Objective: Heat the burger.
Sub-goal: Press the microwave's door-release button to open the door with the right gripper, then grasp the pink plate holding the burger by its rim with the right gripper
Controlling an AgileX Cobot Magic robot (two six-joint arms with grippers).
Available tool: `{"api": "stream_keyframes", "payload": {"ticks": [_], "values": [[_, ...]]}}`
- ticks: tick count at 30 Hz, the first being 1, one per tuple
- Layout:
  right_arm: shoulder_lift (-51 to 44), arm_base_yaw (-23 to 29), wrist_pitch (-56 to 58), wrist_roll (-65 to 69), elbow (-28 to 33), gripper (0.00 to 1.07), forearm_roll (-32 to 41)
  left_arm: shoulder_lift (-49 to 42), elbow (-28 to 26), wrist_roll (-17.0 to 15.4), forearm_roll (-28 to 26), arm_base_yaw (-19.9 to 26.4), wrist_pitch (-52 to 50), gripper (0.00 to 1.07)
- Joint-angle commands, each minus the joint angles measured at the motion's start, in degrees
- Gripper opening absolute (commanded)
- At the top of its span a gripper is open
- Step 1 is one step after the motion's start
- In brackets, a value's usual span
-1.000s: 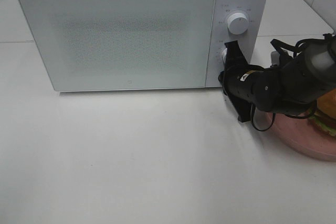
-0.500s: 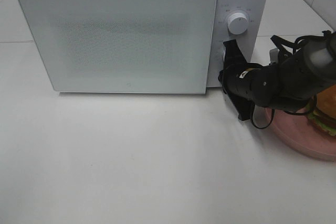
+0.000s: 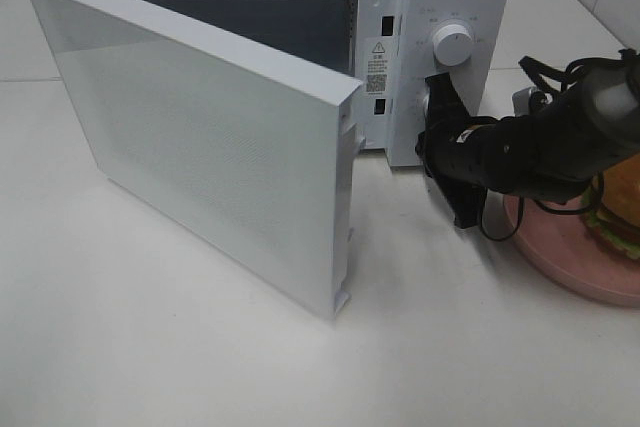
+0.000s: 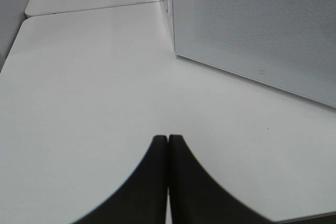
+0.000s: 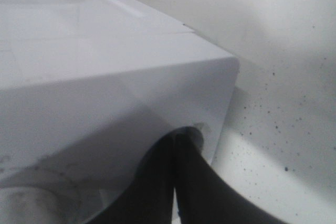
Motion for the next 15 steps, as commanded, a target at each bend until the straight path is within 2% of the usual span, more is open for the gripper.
{"api": "stream_keyframes", "payload": {"ticks": [1,4,11,15], "values": [[-3.67,-0.23,-5.79,-4.18,-1.95,0.06,-5.21,-1.15,0.06,-0.06,-0.06,0.23,-0.63,0.00],[-6.53,-0.23,-0.11,-12.55,0.06,0.08,-6.07,-1.15,0.06,-0.11,-0.06,0.23,-0.63,0.00],[-10.54,-0.23,11.52,-26.70,0.34,0.10,-8.59,-1.15,0.06,-0.11,-0.06,0.23,-0.63,0.00],[-13.41,-0.23,19.65,-39.02,0.34,0.13,-9.22,-1.15,0.06,-0.06,-0.06,0.23,-0.63,0.00]]}}
